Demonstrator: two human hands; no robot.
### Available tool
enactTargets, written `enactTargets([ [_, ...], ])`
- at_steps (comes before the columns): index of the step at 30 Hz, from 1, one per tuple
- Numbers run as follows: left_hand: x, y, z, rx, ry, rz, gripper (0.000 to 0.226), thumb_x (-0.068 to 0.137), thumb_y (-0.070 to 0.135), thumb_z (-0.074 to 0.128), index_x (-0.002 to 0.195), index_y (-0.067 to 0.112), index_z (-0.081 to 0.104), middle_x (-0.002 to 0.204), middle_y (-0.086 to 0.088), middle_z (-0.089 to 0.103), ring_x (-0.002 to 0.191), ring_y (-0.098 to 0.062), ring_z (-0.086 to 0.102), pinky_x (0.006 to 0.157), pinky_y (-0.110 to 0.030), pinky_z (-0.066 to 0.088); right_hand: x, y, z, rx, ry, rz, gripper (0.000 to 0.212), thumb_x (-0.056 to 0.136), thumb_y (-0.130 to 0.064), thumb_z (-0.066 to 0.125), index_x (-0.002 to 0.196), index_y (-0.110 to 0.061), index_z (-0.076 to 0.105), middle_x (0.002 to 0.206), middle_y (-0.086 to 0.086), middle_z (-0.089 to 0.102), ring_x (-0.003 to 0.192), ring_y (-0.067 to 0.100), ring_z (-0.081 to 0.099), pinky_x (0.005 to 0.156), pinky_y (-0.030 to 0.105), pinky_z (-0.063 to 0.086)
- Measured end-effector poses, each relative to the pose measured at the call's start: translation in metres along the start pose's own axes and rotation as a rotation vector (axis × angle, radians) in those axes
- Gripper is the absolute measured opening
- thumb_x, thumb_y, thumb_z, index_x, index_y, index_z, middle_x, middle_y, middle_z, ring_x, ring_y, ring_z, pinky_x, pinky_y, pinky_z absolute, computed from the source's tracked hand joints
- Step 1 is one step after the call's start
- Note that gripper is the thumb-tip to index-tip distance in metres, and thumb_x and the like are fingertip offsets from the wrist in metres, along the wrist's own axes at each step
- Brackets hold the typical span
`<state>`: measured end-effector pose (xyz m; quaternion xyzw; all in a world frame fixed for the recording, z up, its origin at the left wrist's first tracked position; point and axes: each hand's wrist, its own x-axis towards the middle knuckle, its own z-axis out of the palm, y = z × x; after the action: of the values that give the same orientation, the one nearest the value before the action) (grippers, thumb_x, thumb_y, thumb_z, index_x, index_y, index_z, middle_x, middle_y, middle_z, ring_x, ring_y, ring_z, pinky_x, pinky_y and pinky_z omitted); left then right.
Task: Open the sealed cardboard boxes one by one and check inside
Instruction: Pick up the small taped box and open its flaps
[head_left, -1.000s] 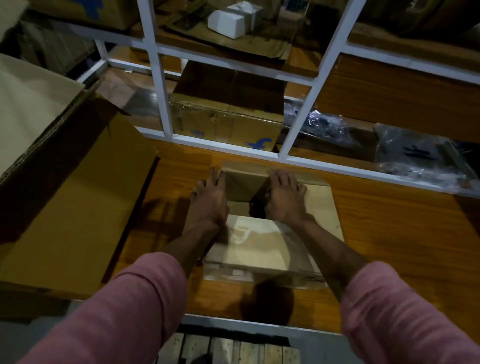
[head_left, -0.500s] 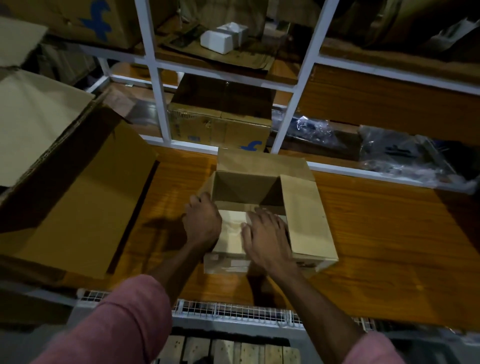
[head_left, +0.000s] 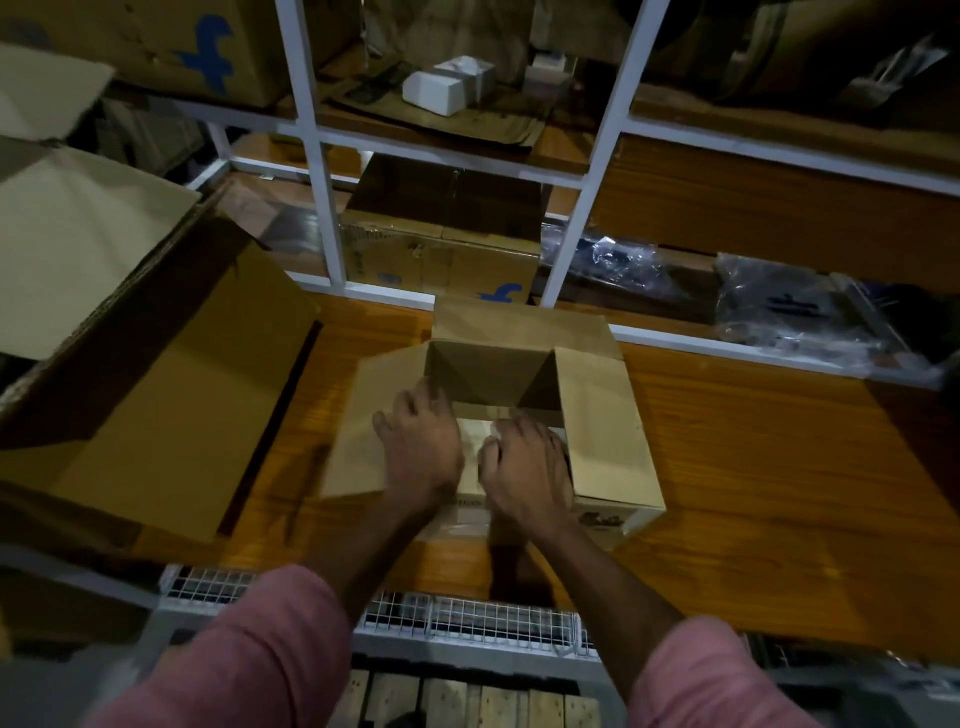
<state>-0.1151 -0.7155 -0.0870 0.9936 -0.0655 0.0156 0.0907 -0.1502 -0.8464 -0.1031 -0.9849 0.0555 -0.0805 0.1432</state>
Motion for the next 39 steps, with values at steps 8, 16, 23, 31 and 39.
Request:
enactTargets([
  [8, -0.026, 0.017, 0.015, -0.005, 0.021, 0.198, 0.061, 0.100, 0.045, 0.023, 0.141, 0.013, 0.054, 0.145, -0.010, 0.056, 0.137, -0.027, 0.046, 0.117, -0.050, 0.030, -0.016, 0.046, -0.032, 0.089, 0.219, -0.009, 0.041, 0.097, -0.014, 0.059, 0.137, -0.007, 0.057, 0.163, 0.019, 0.029, 0.154, 0.031, 0.022, 0.125, 0.039, 0.013],
  [16, -0.026, 0.022, 0.014, 0.038, 0.070, 0.223, 0.057, 0.098, 0.044, 0.032, 0.135, 0.010, 0.059, 0.137, -0.014, 0.061, 0.128, -0.032, 0.053, 0.109, -0.053, 0.040, -0.019, 0.137, -0.051, 0.209, 0.017, 0.541, 0.033, 0.103, -0.028, 0.052, 0.128, -0.006, 0.056, 0.120, 0.015, 0.064, 0.104, 0.030, 0.060, 0.080, 0.037, 0.049],
  [23, -0.025, 0.023, 0.016, 0.038, 0.022, 0.204, 0.058, 0.097, 0.045, 0.028, 0.137, 0.014, 0.056, 0.141, -0.010, 0.059, 0.131, -0.029, 0.052, 0.110, -0.054, 0.038, -0.016, 0.134, -0.041, 0.230, 0.096, 0.634, 0.019, 0.104, -0.023, 0.052, 0.110, -0.012, 0.067, 0.099, 0.008, 0.068, 0.092, 0.027, 0.065, 0.076, 0.048, 0.059],
  [31, -0.008, 0.023, 0.021, -0.024, 0.017, 0.230, 0.049, 0.098, 0.045, 0.035, 0.135, 0.019, 0.052, 0.138, -0.006, 0.059, 0.131, -0.026, 0.050, 0.109, -0.054, 0.038, -0.011, 0.131, -0.032, 0.165, 0.131, 0.671, 0.019, 0.094, -0.016, 0.067, 0.112, -0.013, 0.066, 0.108, 0.007, 0.068, 0.102, 0.027, 0.065, 0.081, 0.046, 0.059],
  [39, 0.001, 0.022, 0.016, -0.009, 0.015, 0.291, 0.056, 0.096, 0.048, 0.024, 0.133, 0.018, 0.053, 0.136, -0.007, 0.060, 0.133, -0.029, 0.046, 0.109, -0.054, 0.037, -0.010, 0.134, -0.031, 0.101, 0.169, 0.589, 0.013, 0.096, -0.019, 0.064, 0.107, -0.012, 0.065, 0.102, 0.009, 0.071, 0.091, 0.027, 0.069, 0.074, 0.045, 0.061],
])
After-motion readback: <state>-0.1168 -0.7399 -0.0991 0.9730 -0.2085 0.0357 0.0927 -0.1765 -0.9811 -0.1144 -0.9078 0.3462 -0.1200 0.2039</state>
